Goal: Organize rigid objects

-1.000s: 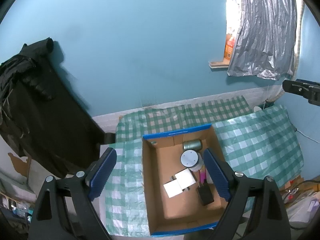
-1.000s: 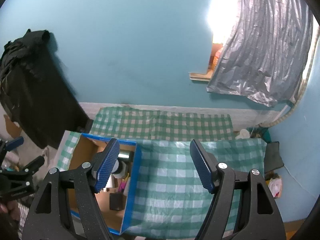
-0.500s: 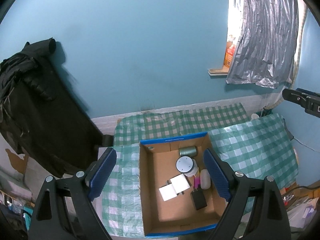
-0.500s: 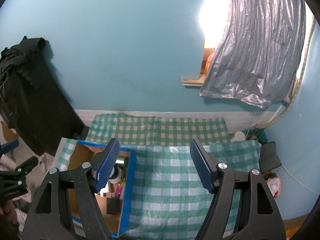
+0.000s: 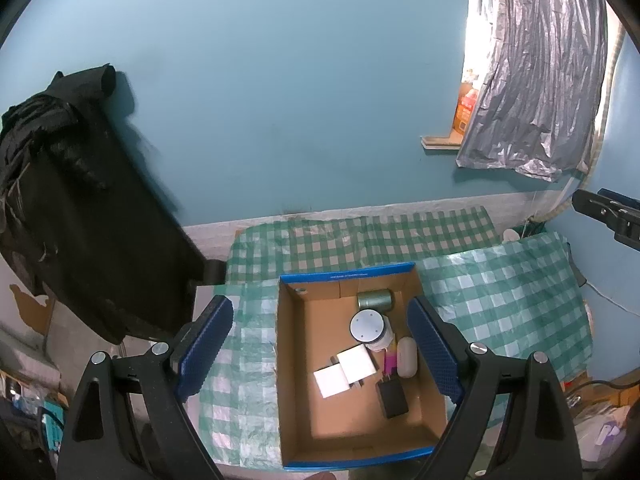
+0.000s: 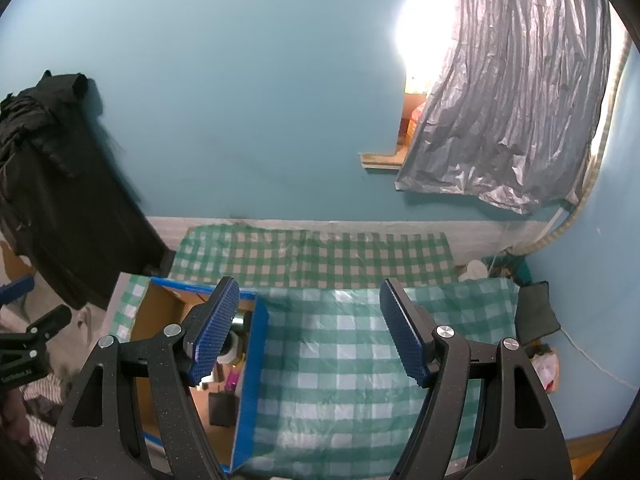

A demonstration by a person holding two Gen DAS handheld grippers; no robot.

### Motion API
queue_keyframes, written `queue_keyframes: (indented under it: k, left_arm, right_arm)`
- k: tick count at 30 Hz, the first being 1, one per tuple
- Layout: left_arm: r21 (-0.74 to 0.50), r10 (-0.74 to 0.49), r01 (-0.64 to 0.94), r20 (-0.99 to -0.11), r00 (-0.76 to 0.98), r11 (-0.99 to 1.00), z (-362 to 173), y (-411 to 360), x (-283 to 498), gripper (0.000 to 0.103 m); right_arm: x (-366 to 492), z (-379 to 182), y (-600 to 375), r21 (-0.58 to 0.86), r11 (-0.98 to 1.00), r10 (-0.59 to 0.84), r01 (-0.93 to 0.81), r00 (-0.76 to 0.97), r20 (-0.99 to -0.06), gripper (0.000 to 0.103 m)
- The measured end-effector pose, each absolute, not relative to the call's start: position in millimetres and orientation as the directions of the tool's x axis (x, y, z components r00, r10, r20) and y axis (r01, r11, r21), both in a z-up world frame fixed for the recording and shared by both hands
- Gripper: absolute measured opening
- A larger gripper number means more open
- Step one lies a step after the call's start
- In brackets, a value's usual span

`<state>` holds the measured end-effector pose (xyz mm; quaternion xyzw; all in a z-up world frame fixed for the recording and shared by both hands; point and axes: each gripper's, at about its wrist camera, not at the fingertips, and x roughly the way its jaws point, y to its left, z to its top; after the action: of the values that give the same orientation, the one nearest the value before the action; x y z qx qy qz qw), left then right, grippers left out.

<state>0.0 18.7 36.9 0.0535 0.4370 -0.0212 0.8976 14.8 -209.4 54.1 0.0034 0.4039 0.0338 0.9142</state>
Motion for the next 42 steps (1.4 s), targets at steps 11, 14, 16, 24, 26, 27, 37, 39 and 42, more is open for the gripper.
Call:
queue_keyframes:
  k: [11, 14, 16, 24, 26, 27, 37, 39, 42]
  left_arm:
    - [0.095, 0.024, 0.083, -0.787, 0.617, 0.992, 36.7, 16.3, -1.0, 0.09]
    - [0.094, 0.023, 0.082, -0.787, 0.617, 0.992, 36.8, 16.1, -1.0, 0.09]
    - [0.095, 0.025, 0.08, -0.786, 0.617, 0.992, 37.0, 15.9, -1.4, 0.09]
    - [0.11, 0.042, 0.077, -0.798, 0.602, 0.991, 31.3, 17.1, -3.3, 0.09]
    - [0.112, 0.044, 0.076, -0.798, 0.601, 0.991, 31.1, 18.0, -4.0, 0.09]
    - [0.112, 0.044, 0.075, -0.798, 0.601, 0.991, 31.1, 18.0, -4.1, 0.09]
    - [0.109, 0.048, 0.067, -0.802, 0.596, 0.992, 30.8, 21.6, -5.2, 0.094]
    - [0.11, 0.048, 0.068, -0.802, 0.595, 0.992, 30.9, 21.8, -5.4, 0.094]
    - [0.109, 0.048, 0.067, -0.802, 0.596, 0.992, 30.9, 22.0, -5.1, 0.094]
  right_arm:
    - [16.1, 53.2, -209.8, 0.032, 0.998, 0.064, -0.059, 0.668, -0.741, 0.072]
    - [16.1, 53.2, -209.7, 0.032, 0.998, 0.064, -0.06, 0.667, -0.742, 0.072]
    - [16.3, 53.2, -209.7, 0.033, 0.998, 0.065, -0.06, 0.668, -0.742, 0.072]
    - [16.1, 51.4, -208.9, 0.033, 0.998, 0.065, -0.061, 0.665, -0.744, 0.072]
    - [15.7, 51.5, -208.8, 0.032, 0.998, 0.065, -0.062, 0.664, -0.745, 0.072]
    - [15.8, 51.5, -208.6, 0.032, 0.998, 0.064, -0.06, 0.666, -0.743, 0.072]
    - [13.8, 49.0, -209.1, 0.032, 0.998, 0.064, -0.06, 0.663, -0.746, 0.072]
    - [13.1, 48.5, -208.8, 0.03, 0.998, 0.063, -0.061, 0.66, -0.748, 0.072]
    - [13.3, 48.5, -208.5, 0.03, 0.998, 0.064, -0.063, 0.66, -0.749, 0.072]
